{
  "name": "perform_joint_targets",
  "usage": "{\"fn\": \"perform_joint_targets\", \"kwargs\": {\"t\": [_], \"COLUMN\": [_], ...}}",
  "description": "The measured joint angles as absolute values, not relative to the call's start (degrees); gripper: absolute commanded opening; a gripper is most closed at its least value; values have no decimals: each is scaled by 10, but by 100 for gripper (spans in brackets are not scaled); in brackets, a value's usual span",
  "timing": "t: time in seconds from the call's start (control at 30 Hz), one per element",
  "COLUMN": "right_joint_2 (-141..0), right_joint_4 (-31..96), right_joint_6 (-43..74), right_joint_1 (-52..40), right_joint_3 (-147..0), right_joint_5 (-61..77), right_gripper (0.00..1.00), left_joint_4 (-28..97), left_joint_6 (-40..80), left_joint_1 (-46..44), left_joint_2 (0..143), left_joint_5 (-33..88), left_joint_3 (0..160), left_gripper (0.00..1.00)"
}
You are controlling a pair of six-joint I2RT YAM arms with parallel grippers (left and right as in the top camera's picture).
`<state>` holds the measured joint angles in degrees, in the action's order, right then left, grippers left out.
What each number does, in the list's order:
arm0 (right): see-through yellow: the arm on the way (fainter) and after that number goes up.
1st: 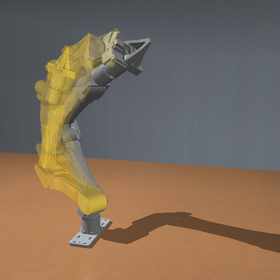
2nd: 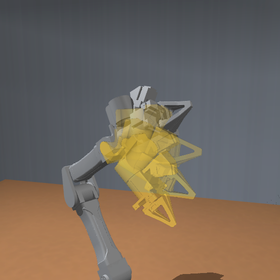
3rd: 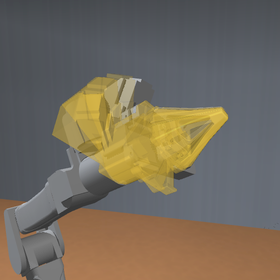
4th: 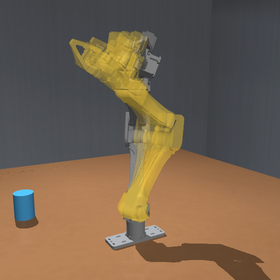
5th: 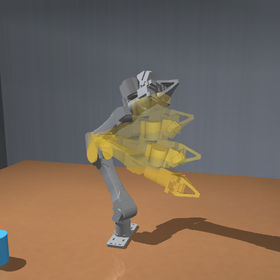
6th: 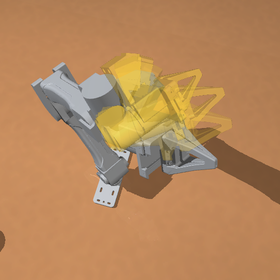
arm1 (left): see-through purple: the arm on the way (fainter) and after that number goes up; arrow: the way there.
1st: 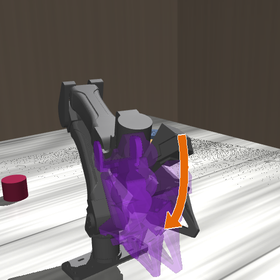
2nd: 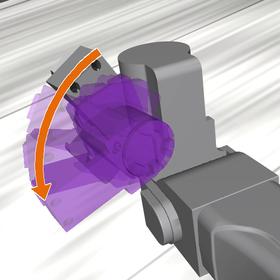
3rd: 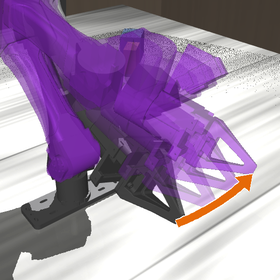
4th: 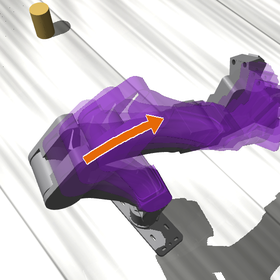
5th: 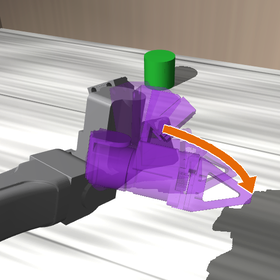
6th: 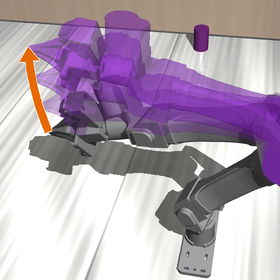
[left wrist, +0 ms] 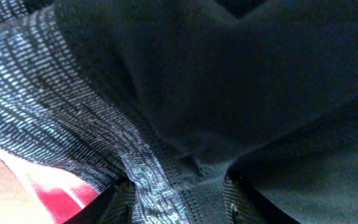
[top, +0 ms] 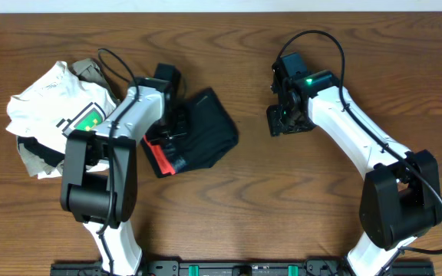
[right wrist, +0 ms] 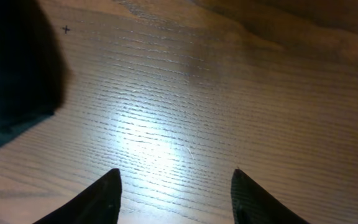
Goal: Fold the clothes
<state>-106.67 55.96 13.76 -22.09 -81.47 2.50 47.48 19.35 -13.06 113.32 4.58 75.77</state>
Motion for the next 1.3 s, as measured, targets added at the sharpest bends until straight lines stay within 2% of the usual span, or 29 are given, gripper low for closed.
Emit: {"fn": "perform_joint_targets", "kwargs": {"t": [0.37,0.47,0.67,0.7,0.77,1.1,1.3], "right_joint_2": [-1067,-1067,-1067,-1067,-1067,-1067,-1067], "right_joint_4": [578,582,589,589,589,589,591], "right_joint_6": [153,160,163,163,163,163,163], "right_joint_1": [-192,-174,-150,-150,-148,-148,-148], "right_joint_3": [-814,-814,-814,-814,-814,-814,-814], "right_joint_5": [15,13,8,8,6,6,6], "right_gripper": [51,52,53,53,53,53,54], "left_joint_4": [403,401,440,449,465,542,484], "left_joint_6": [145,116,91,90,85,136,209], "left_joint_1": [-197,-209,-212,-211,-210,-165,-118], "left_joint_2": [1133,1133,1131,1128,1119,1020,1020], "left_joint_5": [57,66,91,95,105,106,110], "left_joint_3": [758,758,768,768,768,767,710], "left_gripper": [48,56,64,68,100,98,98]}}
